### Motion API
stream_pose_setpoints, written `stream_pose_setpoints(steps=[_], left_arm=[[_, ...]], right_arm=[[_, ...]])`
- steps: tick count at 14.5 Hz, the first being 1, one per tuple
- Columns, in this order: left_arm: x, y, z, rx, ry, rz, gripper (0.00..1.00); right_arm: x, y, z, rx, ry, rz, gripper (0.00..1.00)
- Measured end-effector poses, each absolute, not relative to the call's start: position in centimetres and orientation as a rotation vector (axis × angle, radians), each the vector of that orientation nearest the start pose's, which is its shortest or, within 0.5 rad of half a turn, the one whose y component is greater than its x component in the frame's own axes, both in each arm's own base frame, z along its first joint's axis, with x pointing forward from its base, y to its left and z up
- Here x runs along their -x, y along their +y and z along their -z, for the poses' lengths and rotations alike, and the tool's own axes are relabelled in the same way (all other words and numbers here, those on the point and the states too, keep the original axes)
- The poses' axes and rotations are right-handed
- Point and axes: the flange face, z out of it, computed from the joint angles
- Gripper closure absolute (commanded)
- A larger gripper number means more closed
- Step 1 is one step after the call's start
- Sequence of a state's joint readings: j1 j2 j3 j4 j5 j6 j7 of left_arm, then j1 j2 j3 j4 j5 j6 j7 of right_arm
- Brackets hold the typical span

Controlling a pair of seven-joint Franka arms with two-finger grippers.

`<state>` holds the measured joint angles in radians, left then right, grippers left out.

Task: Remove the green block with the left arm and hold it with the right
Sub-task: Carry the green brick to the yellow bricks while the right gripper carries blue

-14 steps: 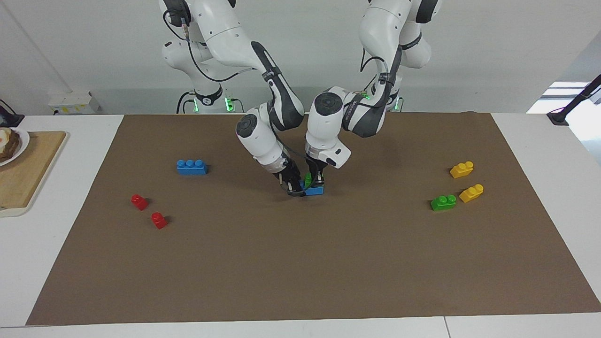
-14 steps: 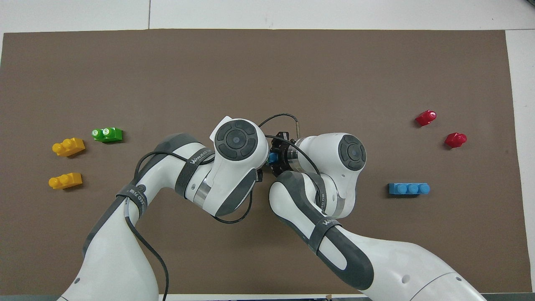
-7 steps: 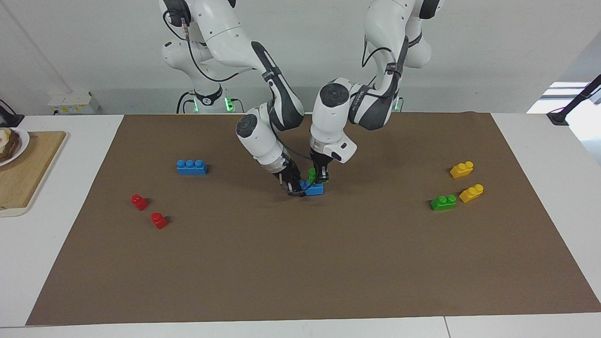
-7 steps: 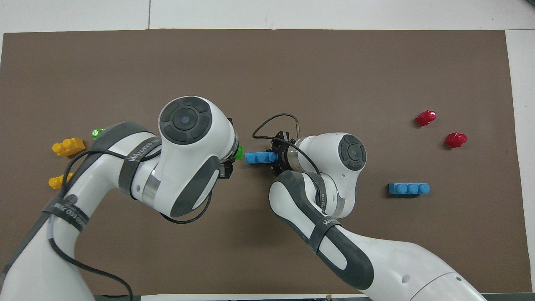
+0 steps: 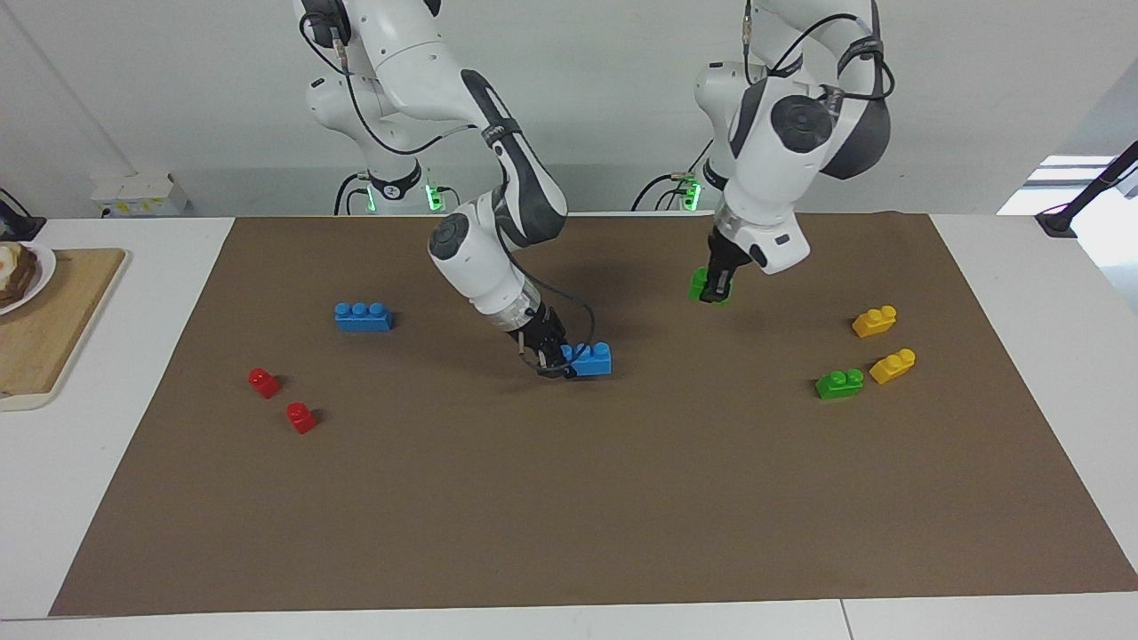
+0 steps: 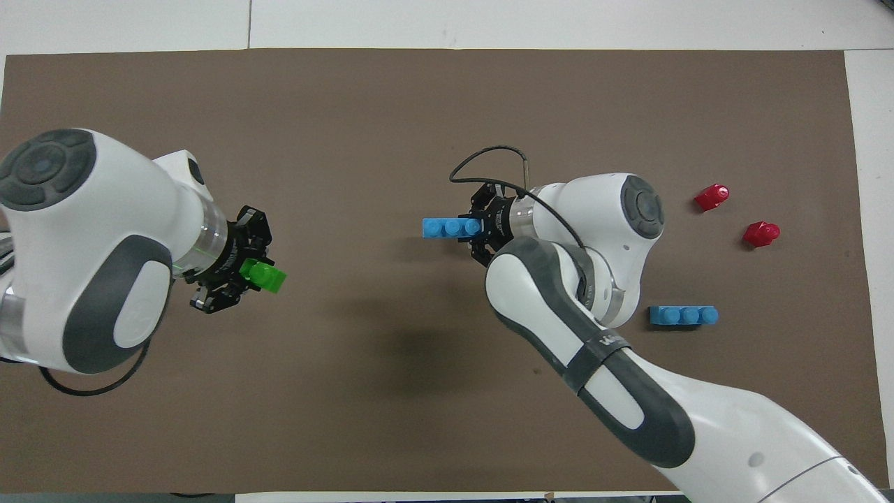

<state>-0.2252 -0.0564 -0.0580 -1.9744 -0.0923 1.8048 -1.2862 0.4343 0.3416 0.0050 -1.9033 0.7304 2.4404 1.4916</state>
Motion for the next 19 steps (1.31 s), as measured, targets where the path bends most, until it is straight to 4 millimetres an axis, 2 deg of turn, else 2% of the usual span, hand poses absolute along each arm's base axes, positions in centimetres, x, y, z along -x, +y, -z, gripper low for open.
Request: stream_pose_setpoints(steps=[2,4,6,8,10,11,12,14,19], left_arm=[[-49.4,-11.2,-47.4,2.832,-1.302,-0.258,1.0],[-48.9,-7.6,-46.3,2.955,-1.033,-0.292,1.0],[-48.9,-4.4,-45.4,3.059,-0.76,-0.315,1.0],[-48.9,-1.5,-44.1,3.137,-0.507,-0.322,1.0],[-49.2,0.7,-42.0,3.162,-0.347,-0.274,1.0],[-49.5,1.3,-41.0,3.158,-0.271,-0.256,1.0],[-49.8,1.7,-39.9,3.158,-0.202,-0.239,1.0],[-50.4,2.6,-37.9,3.16,-0.147,-0.23,1.0],[-50.2,2.8,-34.0,3.162,-0.121,-0.204,1.0]], right_arm=[[-60.1,23.1,-36.1,1.888,1.875,-0.492,1.0],[-61.0,18.4,-36.5,1.927,1.867,-0.524,1.0],[-61.5,13.2,-36.0,1.944,1.867,-0.566,1.0],[-61.5,6.6,-35.2,1.953,1.846,-0.61,1.0],[-60.7,0.6,-34.2,1.952,1.877,-0.617,1.0],[-60.3,-1.5,-33.9,1.953,1.903,-0.609,1.0],[-59.8,-3.0,-33.6,1.952,1.926,-0.604,1.0],[-59.0,-4.3,-33.0,1.982,1.932,-0.599,1.0],[-57.3,-4.9,-30.0,2.033,1.916,-0.562,1.0]])
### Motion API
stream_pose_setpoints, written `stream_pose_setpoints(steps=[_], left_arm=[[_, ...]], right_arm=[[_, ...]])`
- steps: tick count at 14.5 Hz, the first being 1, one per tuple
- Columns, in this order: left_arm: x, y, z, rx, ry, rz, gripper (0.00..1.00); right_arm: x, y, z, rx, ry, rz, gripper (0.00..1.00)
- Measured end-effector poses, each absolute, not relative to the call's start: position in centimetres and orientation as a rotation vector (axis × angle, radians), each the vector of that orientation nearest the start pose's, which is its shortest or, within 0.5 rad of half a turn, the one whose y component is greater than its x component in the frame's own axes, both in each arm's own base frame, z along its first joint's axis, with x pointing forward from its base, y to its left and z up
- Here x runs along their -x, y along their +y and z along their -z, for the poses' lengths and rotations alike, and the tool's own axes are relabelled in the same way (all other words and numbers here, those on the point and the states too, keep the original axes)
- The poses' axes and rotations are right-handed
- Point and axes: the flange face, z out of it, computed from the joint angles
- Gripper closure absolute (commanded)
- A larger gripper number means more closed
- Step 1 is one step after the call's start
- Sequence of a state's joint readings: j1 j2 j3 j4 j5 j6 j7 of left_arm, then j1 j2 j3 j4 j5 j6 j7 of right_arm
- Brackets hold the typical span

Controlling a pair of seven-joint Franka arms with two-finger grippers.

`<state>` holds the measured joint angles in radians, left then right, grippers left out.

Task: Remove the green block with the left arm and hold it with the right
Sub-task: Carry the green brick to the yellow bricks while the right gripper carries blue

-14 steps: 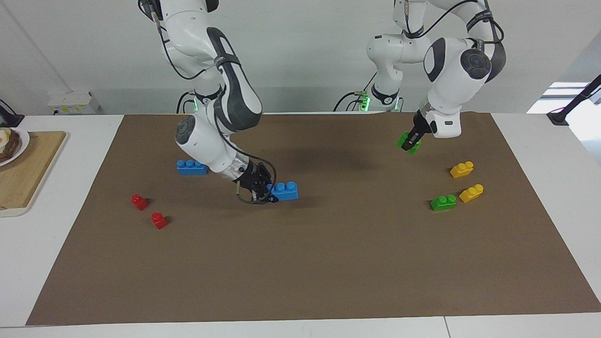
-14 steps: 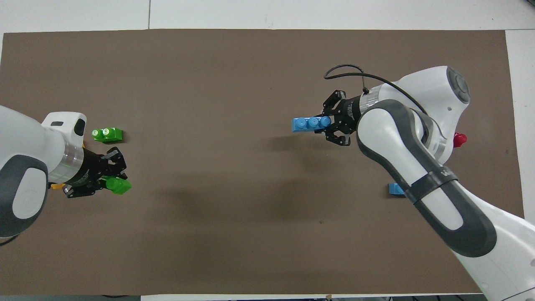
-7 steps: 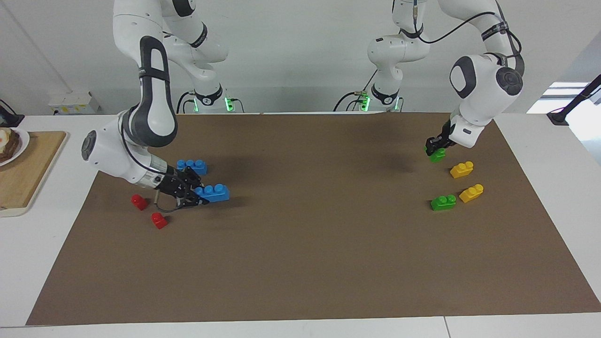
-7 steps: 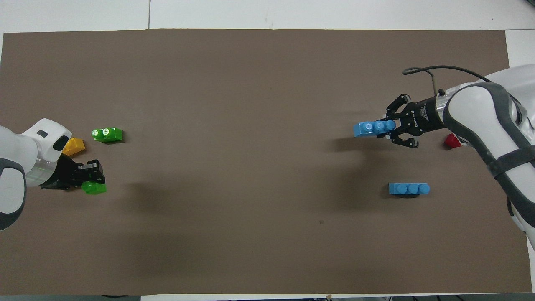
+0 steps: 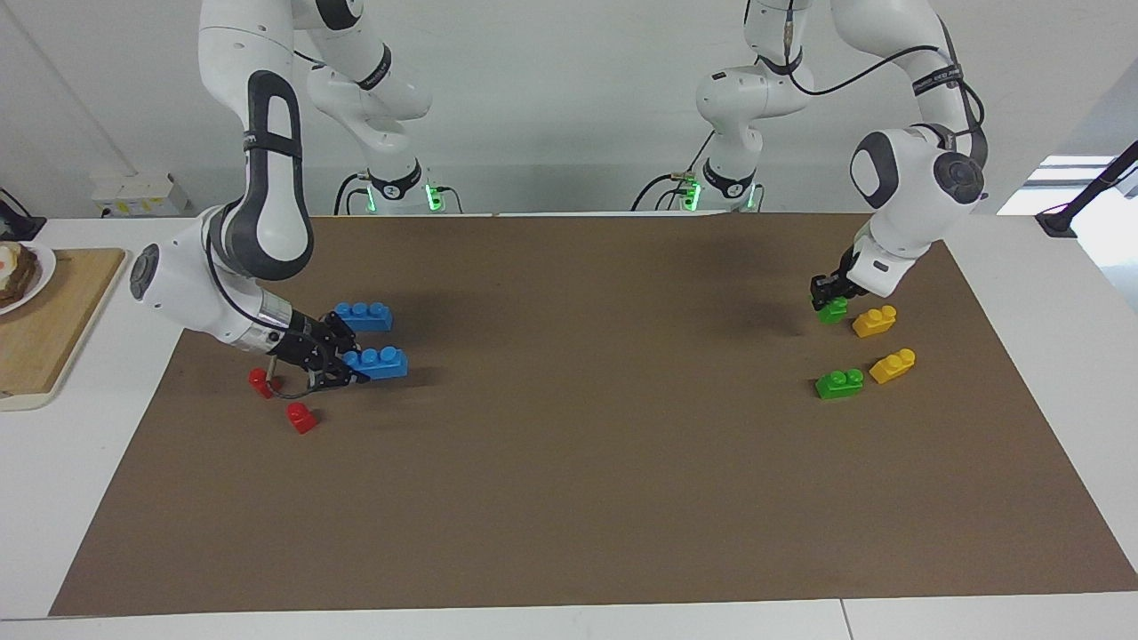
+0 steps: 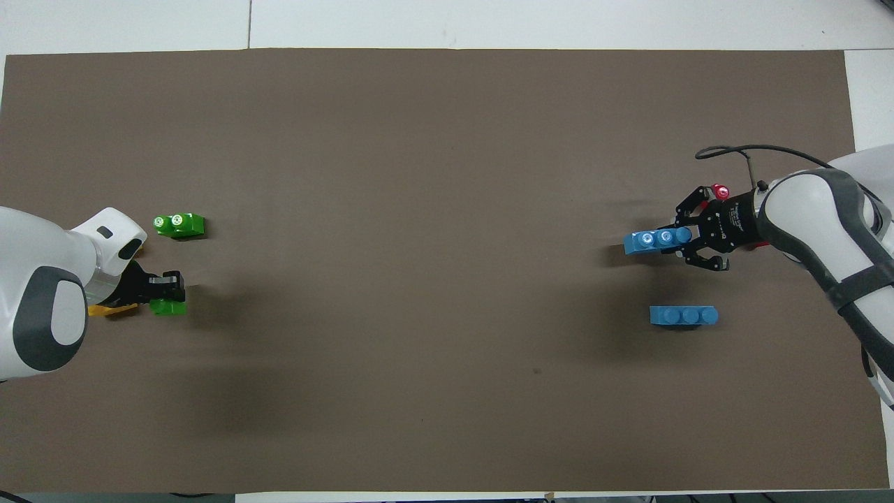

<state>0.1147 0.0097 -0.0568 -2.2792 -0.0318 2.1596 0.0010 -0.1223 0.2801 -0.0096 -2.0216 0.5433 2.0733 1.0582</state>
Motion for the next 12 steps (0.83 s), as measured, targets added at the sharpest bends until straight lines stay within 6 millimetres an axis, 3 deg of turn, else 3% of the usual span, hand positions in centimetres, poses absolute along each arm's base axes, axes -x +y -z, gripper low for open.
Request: stream_pose_setpoints(steps=[8,9,11,12], left_arm=[[-49.4,2.4,-31.3,3.163,-0.106,-0.184,1.0],[-49.3,2.4,-31.1,3.163,-0.107,-0.188,0.86],[-49.2,2.3,-30.9,3.163,-0.107,-0.186,0.49],[-49.2,2.3,-30.9,3.163,-0.106,-0.185,0.12]], right_arm=[[-55.8,-6.4,-27.5,2.064,1.894,-0.529,1.0],[-55.7,-6.4,-27.4,2.065,1.894,-0.53,1.0],[-55.7,-6.3,-27.4,2.064,1.893,-0.534,1.0],[-55.7,-6.2,-27.3,2.065,1.892,-0.534,1.0]])
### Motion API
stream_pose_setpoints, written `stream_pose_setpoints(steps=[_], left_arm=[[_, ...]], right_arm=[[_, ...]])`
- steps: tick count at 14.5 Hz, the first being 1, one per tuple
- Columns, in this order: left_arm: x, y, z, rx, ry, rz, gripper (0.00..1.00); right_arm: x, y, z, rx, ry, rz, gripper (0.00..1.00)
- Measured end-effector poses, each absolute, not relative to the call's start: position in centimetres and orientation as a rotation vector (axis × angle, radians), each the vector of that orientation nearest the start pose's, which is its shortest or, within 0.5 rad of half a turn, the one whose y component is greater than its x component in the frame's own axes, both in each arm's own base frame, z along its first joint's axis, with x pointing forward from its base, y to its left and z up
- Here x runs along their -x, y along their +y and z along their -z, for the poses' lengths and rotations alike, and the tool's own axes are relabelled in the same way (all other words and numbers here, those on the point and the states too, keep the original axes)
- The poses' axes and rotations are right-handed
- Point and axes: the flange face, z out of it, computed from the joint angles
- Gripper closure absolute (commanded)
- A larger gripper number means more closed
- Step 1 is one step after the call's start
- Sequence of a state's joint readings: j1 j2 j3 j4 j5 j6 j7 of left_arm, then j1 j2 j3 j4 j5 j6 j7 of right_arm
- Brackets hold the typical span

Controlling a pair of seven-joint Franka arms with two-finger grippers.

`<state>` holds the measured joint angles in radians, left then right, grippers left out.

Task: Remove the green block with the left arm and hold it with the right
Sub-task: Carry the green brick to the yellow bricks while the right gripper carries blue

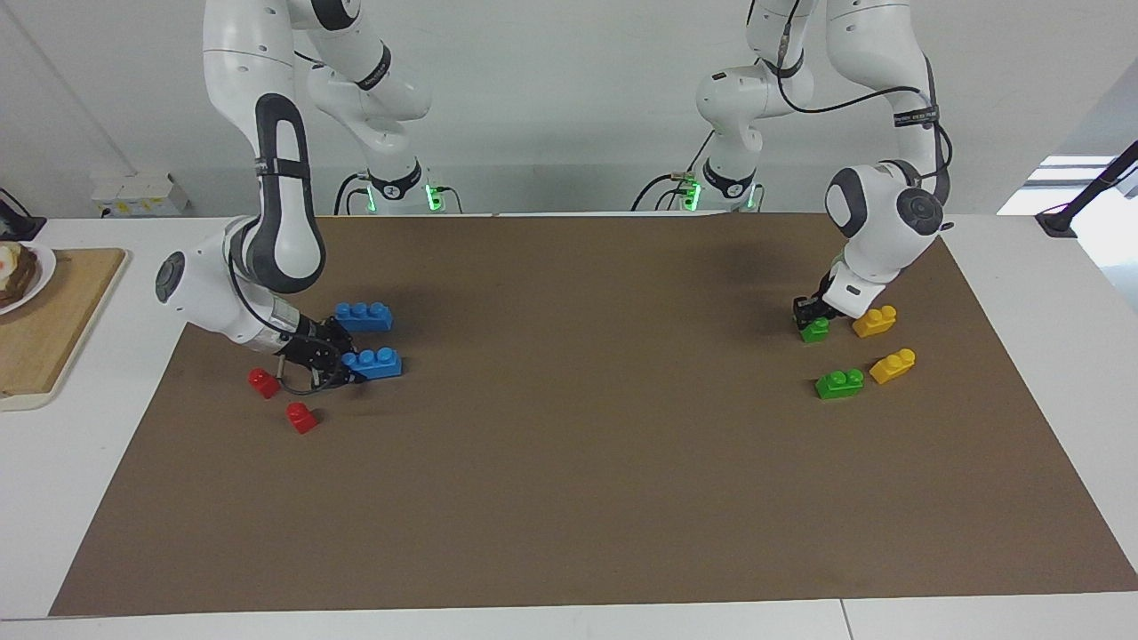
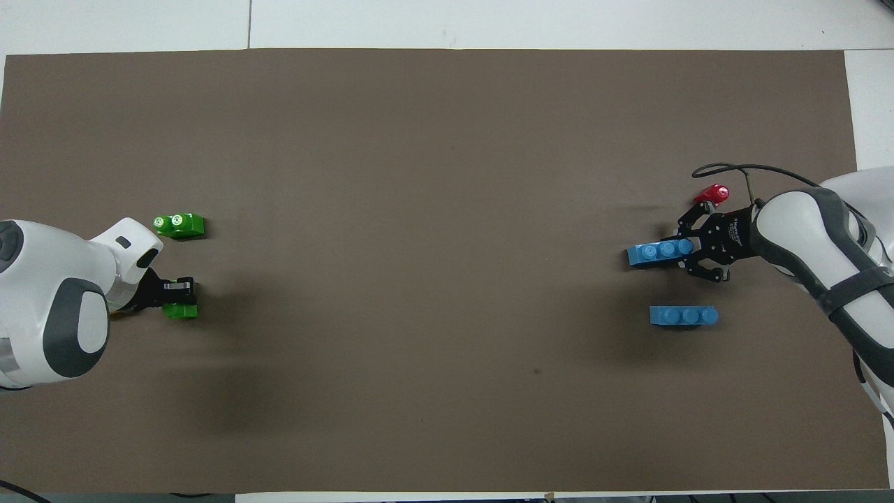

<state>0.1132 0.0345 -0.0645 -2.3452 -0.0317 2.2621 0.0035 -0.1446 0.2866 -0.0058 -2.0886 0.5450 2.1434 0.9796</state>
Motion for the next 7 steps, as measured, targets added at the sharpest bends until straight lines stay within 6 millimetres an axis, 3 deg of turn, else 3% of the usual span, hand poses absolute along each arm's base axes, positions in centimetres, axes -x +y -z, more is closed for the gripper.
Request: stream_pose_setpoints(steps=[1,5,6,7], left_arm=[[-49.25,2.23,-30.85,3.163,-0.103,-0.184,0.0],[-49.42,1.88,-31.03,3.163,-0.091,-0.176,0.0],[-49.56,1.83,-31.21,3.164,-0.09,-0.169,0.0],[-49.85,1.73,-31.57,3.164,-0.086,-0.155,0.0]], right_arm=[[-55.66,-6.22,-27.29,2.064,1.893,-0.53,1.0],[-55.66,-6.28,-27.19,2.061,1.898,-0.515,1.0],[-55.66,-6.28,-27.19,2.061,1.898,-0.515,0.92],[-55.66,-6.27,-27.19,2.061,1.898,-0.515,0.7]])
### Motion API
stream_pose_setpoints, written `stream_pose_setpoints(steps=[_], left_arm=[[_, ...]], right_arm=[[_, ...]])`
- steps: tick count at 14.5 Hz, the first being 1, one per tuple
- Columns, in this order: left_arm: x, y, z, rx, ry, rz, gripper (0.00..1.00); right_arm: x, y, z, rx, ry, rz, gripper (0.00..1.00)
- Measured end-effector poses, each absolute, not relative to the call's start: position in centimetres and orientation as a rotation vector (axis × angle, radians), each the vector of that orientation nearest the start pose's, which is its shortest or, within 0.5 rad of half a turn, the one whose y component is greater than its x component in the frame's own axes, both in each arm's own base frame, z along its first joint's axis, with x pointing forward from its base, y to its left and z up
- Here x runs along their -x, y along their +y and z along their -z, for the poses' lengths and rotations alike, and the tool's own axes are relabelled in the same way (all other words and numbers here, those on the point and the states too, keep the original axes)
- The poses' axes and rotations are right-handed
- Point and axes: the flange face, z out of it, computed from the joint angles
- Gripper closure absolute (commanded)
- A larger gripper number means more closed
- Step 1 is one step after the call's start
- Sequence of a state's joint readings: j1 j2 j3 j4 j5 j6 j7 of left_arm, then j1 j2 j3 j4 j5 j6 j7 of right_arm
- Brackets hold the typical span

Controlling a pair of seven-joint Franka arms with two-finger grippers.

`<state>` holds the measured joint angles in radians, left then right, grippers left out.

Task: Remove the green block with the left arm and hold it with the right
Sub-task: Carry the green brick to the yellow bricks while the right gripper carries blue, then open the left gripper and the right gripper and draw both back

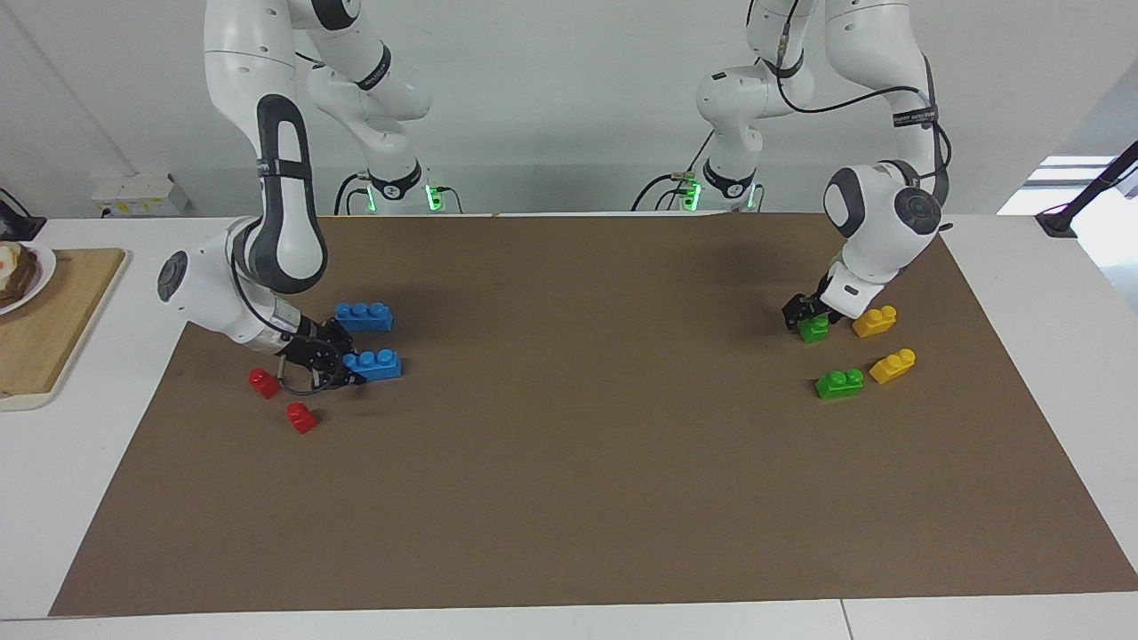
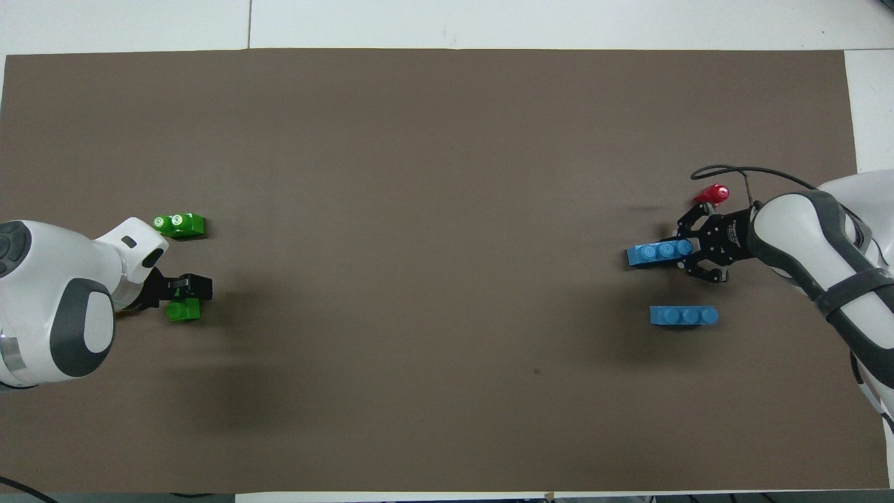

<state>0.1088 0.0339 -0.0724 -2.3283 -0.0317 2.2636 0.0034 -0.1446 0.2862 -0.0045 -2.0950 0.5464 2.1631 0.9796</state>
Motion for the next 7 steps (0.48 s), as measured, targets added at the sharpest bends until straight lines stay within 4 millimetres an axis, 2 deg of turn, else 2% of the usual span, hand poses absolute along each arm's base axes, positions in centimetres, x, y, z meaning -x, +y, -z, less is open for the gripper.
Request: stream_pose_setpoints(steps=[1,2,4,7], left_arm=[[-50.2,1.5,-32.1,3.165,-0.078,-0.141,0.0],[-50.7,1.2,-32.7,3.166,-0.068,-0.13,0.0],[-51.4,0.8,-34.2,3.166,-0.054,-0.13,0.0],[-52.2,0.7,-37.0,3.166,-0.05,-0.154,0.0]], right_arm=[[-55.7,-6.3,-27.2,2.061,1.898,-0.515,0.43],[-55.7,-6.3,-27.2,2.061,1.898,-0.515,0.29],[-55.7,-6.1,-27.2,2.064,1.895,-0.517,0.15],[-55.9,-5.1,-27.3,2.08,1.876,-0.518,0.06]])
